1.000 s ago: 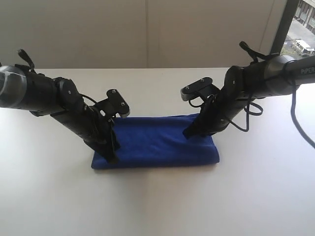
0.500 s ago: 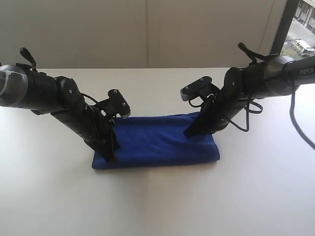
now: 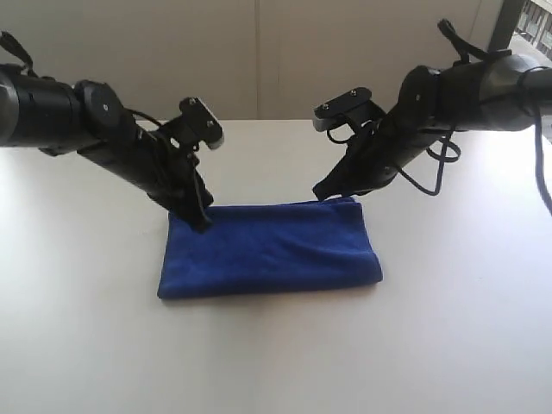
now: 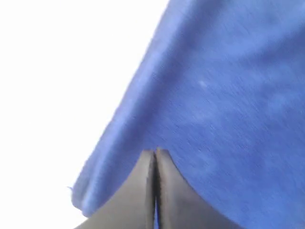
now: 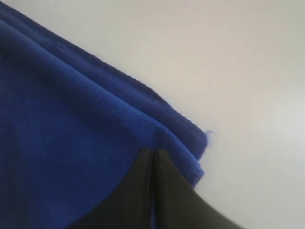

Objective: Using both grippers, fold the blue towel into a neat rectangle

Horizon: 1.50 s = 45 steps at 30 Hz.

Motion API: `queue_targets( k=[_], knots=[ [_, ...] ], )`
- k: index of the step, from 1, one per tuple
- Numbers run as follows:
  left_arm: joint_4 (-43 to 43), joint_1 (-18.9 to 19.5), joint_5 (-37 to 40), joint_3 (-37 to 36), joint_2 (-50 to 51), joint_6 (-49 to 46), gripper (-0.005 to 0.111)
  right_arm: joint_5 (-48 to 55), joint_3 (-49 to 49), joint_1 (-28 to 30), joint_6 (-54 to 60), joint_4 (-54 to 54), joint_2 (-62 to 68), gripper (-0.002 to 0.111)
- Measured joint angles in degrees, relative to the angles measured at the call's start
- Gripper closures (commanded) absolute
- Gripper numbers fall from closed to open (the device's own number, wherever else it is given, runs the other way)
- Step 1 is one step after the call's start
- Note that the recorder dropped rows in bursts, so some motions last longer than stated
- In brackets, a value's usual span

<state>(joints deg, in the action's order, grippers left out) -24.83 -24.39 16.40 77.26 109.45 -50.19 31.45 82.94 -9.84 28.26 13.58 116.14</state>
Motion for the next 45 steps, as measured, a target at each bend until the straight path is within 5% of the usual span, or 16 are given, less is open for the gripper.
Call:
queue_targets(
  k=[7, 15, 38, 45],
  knots=[
    [-13.5, 8.7, 12.0, 10.1, 8.7, -6.0, 0.107, 5.6, 6.4, 1.2, 4.9, 6.7, 5.8, 0.108],
    [-21.0, 9.9, 12.7, 10.5, 13.2, -11.9, 0.107, 6.0, 6.7, 1.5, 6.8, 7.0, 8.8, 0.108],
    [-18.0, 10.3, 11.2, 11.2, 16.5, -11.5, 0.107, 4.0, 7.8, 3.4, 6.2, 7.0, 12.0, 0.108],
    [-9.3, 10.1, 11.5, 11.8, 16.3, -3.7, 0.107, 3.8, 7.7, 3.9, 3.4, 6.5, 12.1, 0.108]
  ],
)
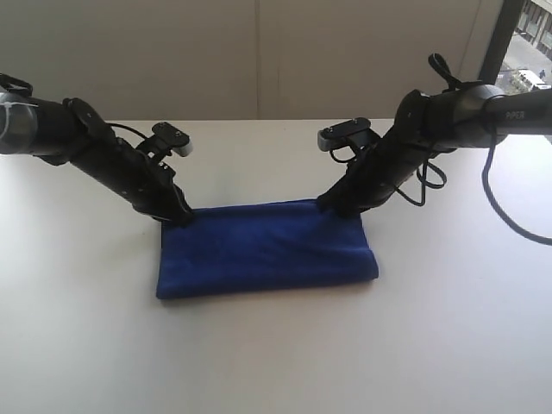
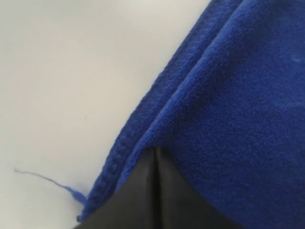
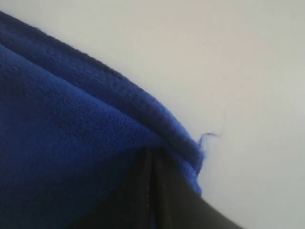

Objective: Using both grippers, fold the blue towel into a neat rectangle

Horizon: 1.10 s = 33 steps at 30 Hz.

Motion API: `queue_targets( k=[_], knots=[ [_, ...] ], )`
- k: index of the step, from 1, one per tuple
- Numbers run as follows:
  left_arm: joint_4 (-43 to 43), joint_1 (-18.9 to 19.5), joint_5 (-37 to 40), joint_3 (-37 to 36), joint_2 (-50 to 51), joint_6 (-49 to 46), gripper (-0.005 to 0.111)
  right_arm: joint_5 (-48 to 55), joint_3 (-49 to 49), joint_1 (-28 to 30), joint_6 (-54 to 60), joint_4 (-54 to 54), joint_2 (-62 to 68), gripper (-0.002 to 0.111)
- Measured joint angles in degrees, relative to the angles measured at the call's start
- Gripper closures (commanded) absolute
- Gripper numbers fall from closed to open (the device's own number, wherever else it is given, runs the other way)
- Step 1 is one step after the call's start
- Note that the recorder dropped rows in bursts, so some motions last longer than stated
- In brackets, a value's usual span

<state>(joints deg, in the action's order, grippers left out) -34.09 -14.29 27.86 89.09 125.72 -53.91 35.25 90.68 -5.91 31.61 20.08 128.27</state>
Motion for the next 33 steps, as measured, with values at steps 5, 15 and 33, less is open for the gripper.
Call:
queue_targets(
  k=[5, 15, 33],
  knots=[
    [4.3, -0.4, -0.2, 0.1, -0.3, 3.9, 0.107, 0.1, 0.1, 0.7, -0.6, 0.7, 0.1, 0.108],
    [6.6, -0.4, -0.2, 0.2, -0.6, 5.6, 0.107, 0.3, 0.1, 1.2, -0.8, 1.2, 0.2, 0.108],
    [-1.1, 0.2, 2.1, -0.9, -17.7, 0.4, 0.107, 6.4, -0.7, 1.3, 3.2, 4.6, -13.5, 0.108]
  ],
)
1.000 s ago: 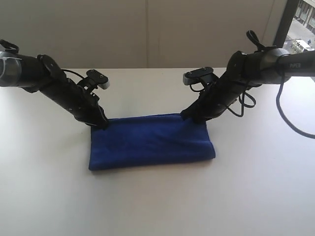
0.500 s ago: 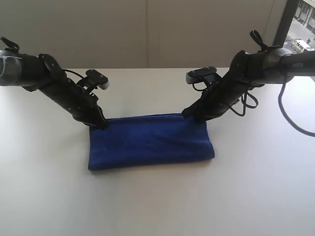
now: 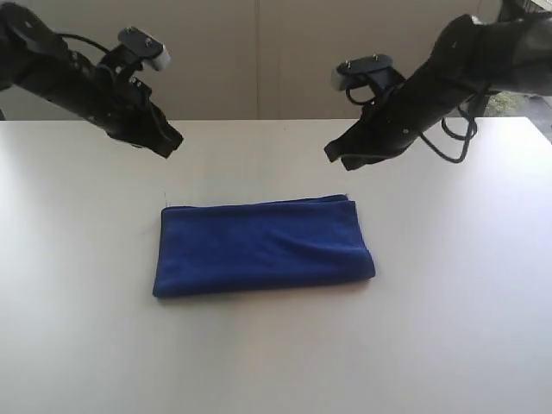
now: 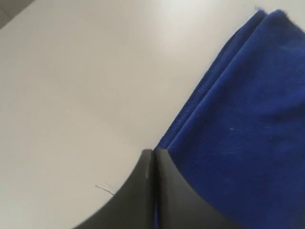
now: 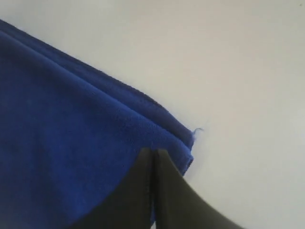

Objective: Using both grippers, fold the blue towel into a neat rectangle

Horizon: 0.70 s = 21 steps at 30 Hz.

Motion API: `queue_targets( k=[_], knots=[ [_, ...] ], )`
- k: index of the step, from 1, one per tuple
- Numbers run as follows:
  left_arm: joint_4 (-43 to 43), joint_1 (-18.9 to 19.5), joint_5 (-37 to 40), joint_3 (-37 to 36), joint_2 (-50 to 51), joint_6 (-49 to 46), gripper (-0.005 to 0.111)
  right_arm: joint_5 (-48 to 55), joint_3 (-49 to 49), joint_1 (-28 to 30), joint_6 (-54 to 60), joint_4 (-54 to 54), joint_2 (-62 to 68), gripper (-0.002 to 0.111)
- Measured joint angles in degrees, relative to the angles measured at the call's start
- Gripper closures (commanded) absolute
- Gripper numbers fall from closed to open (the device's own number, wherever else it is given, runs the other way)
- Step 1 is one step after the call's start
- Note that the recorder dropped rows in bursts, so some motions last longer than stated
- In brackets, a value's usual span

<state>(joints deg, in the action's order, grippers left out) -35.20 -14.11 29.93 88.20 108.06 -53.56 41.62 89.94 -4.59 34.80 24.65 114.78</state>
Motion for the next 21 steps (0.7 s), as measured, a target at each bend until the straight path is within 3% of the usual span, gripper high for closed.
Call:
queue_targets(
  k=[3, 7, 21],
  knots=[
    [3.4, 0.0, 3.7, -1.4, -7.0, 6.2, 0.107, -1.1, -2.8, 0.0, -1.9, 0.0, -7.2, 0.108],
    [8.2, 0.0, 4.1, -8.6, -16.8, 10.9, 0.107, -2.5, -9.4, 0.0, -3.2, 0.0, -18.3, 0.108],
    [9.2, 0.0, -12.2, -48.5, -69.9, 25.8, 0.107, -19.3, -48.0, 0.0, -10.8, -0.6, -67.3, 0.108]
  ],
)
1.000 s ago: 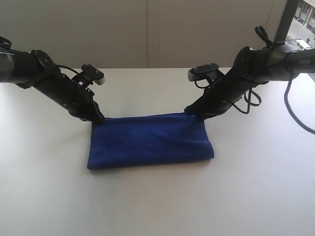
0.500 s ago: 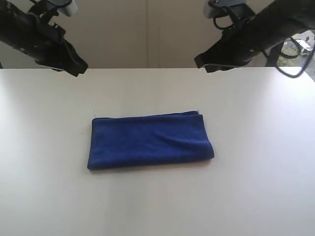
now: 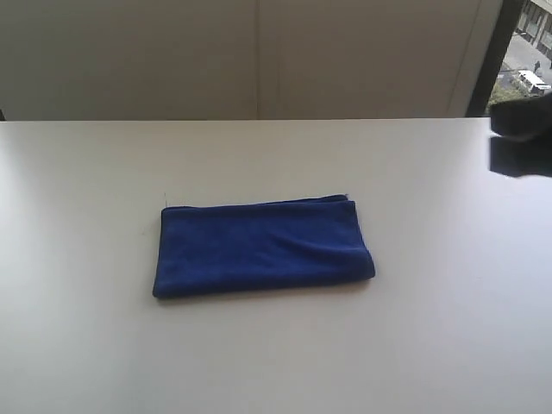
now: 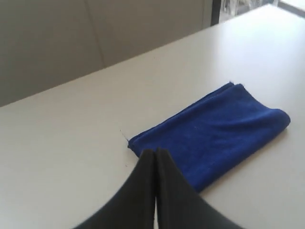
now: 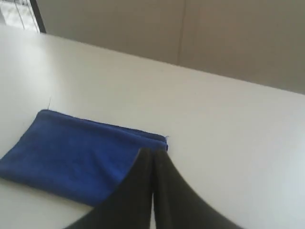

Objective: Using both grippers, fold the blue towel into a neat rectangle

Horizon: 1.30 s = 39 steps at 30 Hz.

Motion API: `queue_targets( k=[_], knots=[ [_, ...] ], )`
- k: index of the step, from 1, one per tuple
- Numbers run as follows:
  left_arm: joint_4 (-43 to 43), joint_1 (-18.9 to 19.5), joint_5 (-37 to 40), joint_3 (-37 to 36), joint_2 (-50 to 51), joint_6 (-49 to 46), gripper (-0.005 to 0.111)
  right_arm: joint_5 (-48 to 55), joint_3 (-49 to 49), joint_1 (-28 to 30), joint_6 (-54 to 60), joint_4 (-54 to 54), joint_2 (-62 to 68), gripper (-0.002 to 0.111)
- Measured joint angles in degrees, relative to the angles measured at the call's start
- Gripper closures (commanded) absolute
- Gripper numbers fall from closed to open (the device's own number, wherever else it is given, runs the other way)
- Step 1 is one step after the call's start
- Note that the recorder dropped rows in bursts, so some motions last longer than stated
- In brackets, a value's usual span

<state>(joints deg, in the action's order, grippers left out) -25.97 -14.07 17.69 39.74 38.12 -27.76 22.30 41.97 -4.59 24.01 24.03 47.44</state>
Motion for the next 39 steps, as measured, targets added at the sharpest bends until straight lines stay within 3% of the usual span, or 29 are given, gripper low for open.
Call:
queue_targets(
  k=[6, 11, 23, 34, 39],
  knots=[
    [0.0, 0.0, -2.8, -12.1, -17.4, 1.6, 0.107, -4.4, -12.7, 0.0, -4.4, -0.4, -17.1, 0.108],
    [0.3, 0.0, -6.5, -20.6, -27.8, 3.2, 0.107, -7.7, -23.5, 0.0, -7.4, -0.4, -23.1, 0.108],
    [0.1, 0.0, -12.2, -38.7, -30.0, 8.2, 0.107, -16.8, -37.5, 0.0, -10.6, 0.1, -23.9, 0.108],
    [2.4, 0.0, -13.5, -39.5, -30.0, 4.2, 0.107, -24.1, -41.6, 0.0, -2.4, 0.0, -23.9, 0.108],
    [2.6, 0.0, -13.5, -39.5, -30.0, 8.3, 0.107, -24.4, -41.6, 0.0, -2.7, 0.3, -23.9, 0.108]
  ],
)
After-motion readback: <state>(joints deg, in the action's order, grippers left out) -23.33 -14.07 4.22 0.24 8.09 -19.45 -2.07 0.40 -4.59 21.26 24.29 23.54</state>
